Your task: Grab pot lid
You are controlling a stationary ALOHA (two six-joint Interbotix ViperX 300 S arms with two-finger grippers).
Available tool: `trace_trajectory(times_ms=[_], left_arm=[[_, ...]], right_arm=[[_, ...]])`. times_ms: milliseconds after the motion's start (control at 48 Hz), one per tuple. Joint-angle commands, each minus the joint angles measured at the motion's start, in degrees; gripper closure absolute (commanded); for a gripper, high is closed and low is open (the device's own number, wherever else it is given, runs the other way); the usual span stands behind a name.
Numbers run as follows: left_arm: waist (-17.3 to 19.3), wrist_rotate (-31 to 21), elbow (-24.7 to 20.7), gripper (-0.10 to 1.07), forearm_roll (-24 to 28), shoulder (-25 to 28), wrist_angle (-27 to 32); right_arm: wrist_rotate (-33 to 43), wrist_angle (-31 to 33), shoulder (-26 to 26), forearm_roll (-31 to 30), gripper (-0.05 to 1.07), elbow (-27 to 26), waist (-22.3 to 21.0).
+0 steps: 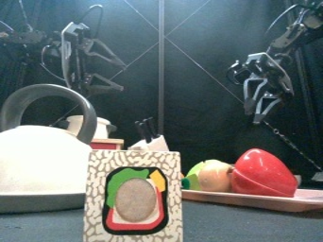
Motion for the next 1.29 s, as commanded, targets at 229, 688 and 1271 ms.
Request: trace_trajectory(times_ms=[229,688,1271], left_arm=[[-0.3,0.1,0.1,0.04,2.0,-1.8,2.0],[-0.2,0.1,0.5,0.04,2.0,-1.8,2.0],[0.1,0.1,1.3,0.04,2.0,-1.8,2.0]], right_arm=[[-0.2,-2.5,0.1,-2.8,0.22,4.1,-11.2],[-0.3,-17.3,2.3,-8.5,0.22,11.0,-17.1],[-0.4,-21.4,10.0,-9.6,0.22,10.9,-15.5]])
